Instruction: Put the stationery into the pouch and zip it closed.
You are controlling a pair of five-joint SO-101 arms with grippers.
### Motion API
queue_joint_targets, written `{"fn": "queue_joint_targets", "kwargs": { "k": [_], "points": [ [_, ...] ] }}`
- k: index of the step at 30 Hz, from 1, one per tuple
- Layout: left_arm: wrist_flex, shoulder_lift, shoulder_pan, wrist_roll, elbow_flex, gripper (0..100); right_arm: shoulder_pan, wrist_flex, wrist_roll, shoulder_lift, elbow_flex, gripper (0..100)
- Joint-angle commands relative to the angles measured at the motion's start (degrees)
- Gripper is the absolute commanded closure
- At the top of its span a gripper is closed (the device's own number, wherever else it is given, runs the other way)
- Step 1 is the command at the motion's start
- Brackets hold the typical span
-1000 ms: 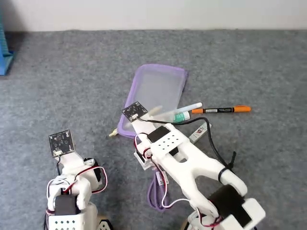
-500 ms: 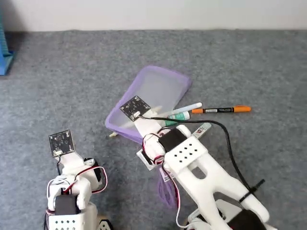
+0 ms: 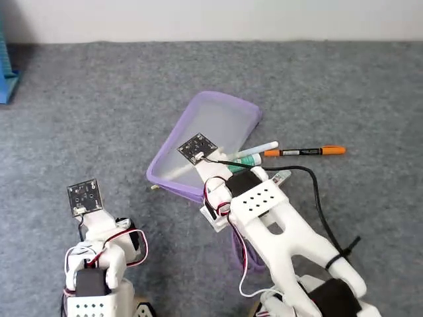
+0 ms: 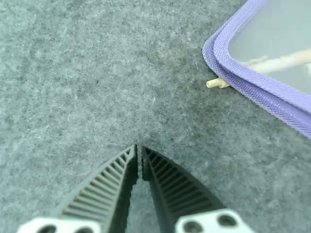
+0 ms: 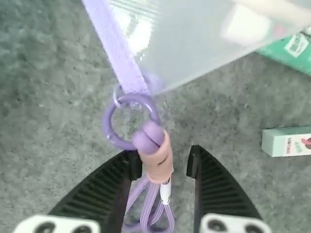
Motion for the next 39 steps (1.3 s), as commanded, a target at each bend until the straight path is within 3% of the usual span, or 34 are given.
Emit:
{"fn": "queue_joint_targets", "kwargs": {
  "k": [1, 10, 14, 23, 32, 39],
  "points": [
    [-1.3, -0.4, -0.1, 0.0, -0.3, 99, 0.7, -0.7, 0.6, 0.1, -0.4, 84.3],
    [-1.3, -0.4, -0.1, 0.0, -0.3, 99, 0.6, -1.4, 0.6, 0.1, -0.4, 84.6],
    [-1.3, -0.4, -0.1, 0.0, -0.3, 99, 0.8, 1.9, 0.7, -0.7, -0.8, 99.0],
    [-1.3, -0.4, -0.1, 0.0, -0.3, 99, 0.7, 5.1, 0.7, -2.2, -2.1, 99.0],
    [-1.3, -0.4, -0.1, 0.0, -0.3, 99, 0.7, 13.9, 0.8, -19.7, -14.3, 99.1],
    [-1.3, -0.4, -0.1, 0.0, -0.3, 99, 0.8, 11.5, 1.3, -27.8, -15.6, 99.1]
  ]
}}
